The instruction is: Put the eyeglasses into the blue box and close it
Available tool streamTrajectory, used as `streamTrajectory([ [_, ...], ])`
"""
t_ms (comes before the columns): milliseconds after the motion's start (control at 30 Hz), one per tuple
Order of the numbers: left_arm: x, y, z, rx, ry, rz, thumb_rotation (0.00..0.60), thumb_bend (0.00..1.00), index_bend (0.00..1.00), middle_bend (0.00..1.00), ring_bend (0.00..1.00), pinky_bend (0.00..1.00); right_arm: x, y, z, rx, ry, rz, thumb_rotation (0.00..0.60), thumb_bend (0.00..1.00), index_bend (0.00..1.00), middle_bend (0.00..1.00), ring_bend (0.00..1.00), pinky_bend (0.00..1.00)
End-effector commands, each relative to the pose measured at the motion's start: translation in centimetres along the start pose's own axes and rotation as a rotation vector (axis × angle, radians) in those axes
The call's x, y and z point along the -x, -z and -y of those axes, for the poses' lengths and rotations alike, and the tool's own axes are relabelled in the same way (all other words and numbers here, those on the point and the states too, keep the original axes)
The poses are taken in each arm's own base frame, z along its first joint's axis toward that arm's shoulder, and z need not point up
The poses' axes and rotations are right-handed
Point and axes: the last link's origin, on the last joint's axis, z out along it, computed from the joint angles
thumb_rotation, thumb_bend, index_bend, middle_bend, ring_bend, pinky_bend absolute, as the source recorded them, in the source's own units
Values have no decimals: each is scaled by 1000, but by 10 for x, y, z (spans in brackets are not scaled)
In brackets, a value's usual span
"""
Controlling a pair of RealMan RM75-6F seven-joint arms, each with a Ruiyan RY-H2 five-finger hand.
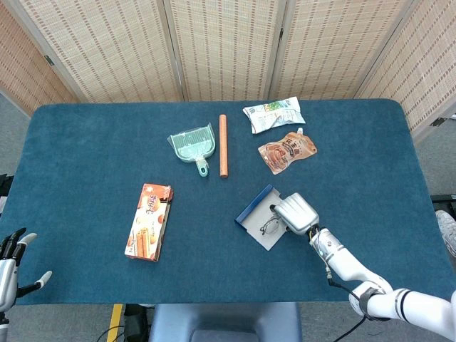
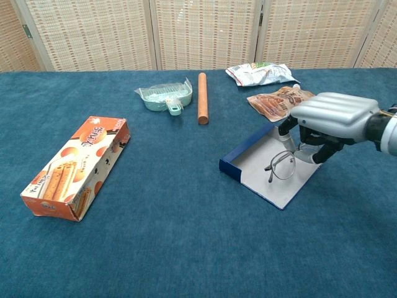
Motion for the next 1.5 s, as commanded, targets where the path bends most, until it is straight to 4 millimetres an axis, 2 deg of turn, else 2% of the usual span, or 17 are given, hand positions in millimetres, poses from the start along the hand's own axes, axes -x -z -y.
streamTrajectory([
  [33,-1,0,0,-2,-2,-1,600,187,233,137,147,238,2,-20,6,-6,-22,-5,600,482,689,994,1000,991],
  [100,-2,1,0,-3,-2,-4,600,187,233,137,148,238,3,-26,9,-5,-20,-18,600,482,636,989,1000,990],
  [200,-2,1,1,-7,-3,-3,600,186,233,137,147,238,3,-31,12,-2,-21,-43,600,467,388,977,1000,991],
  [233,-2,2,1,-8,-4,-3,600,186,233,137,147,238,3,-31,13,-1,-25,-49,600,438,297,974,1000,991],
  [333,-2,2,3,-13,-3,-3,600,186,233,137,147,238,2,-30,12,11,-38,-69,600,303,104,965,1000,990],
  [433,-1,3,2,-16,3,-2,600,186,232,137,147,238,1,-28,9,24,-58,-80,600,263,17,959,1000,991],
  [733,0,2,1,-8,0,2,600,187,233,137,147,238,3,-17,0,41,-31,-61,600,235,0,955,1000,991],
  [833,1,1,-2,-1,4,5,600,187,233,137,147,238,8,-16,-4,55,-25,-40,600,111,0,945,1000,991],
  [933,3,1,-3,2,6,10,600,186,233,137,147,238,10,-19,-7,75,-12,-36,600,53,0,945,1000,991],
  [1167,2,1,-3,-1,4,8,600,187,233,137,147,238,11,-37,-6,101,10,-15,600,57,0,945,1000,991],
  [1500,2,2,1,-12,-2,9,600,187,233,137,147,238,0,-75,5,125,38,-45,600,114,0,948,1000,991],
])
